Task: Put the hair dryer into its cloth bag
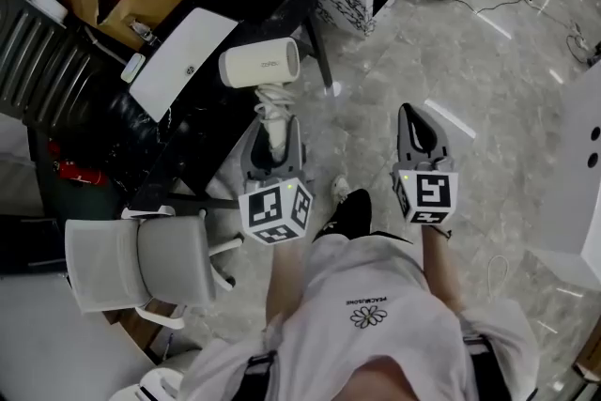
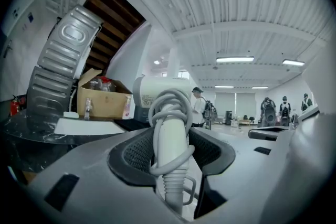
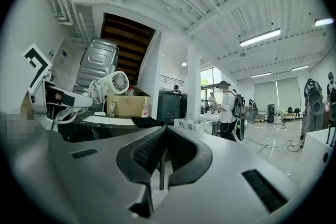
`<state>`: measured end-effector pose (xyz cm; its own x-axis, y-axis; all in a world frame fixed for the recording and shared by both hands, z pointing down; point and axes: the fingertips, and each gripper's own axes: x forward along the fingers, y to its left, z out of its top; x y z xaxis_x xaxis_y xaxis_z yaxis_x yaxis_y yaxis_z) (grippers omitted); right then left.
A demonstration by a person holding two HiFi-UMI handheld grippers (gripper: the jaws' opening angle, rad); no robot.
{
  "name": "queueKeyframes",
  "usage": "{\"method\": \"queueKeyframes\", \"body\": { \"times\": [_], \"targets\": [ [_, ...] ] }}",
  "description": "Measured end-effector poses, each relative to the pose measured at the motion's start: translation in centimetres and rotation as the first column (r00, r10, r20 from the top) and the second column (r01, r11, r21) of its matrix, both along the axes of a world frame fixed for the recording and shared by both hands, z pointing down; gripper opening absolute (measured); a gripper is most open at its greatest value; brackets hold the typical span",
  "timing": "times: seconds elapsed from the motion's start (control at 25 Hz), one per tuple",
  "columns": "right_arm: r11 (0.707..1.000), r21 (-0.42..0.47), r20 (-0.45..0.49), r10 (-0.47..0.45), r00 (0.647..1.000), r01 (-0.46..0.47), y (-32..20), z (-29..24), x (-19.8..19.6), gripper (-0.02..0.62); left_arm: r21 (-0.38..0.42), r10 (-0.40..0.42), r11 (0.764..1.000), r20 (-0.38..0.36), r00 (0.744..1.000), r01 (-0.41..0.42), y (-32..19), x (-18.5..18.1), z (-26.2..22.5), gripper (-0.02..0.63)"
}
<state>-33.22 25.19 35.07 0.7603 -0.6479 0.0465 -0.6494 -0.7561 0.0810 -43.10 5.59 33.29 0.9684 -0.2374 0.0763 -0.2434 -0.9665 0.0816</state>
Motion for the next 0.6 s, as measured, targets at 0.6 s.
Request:
{"method": "queueKeyframes", "body": {
  "times": [0.6],
  "targets": [
    [0.999, -0.034, -0.012, -0.042, 0.999, 0.042, -1.1, 2.1, 6.5, 0.012, -0.004, -0.054, 0.999, -0.026, 0.998, 0.053, -4.0, 6.8, 1.1, 0.215]
  ]
}}
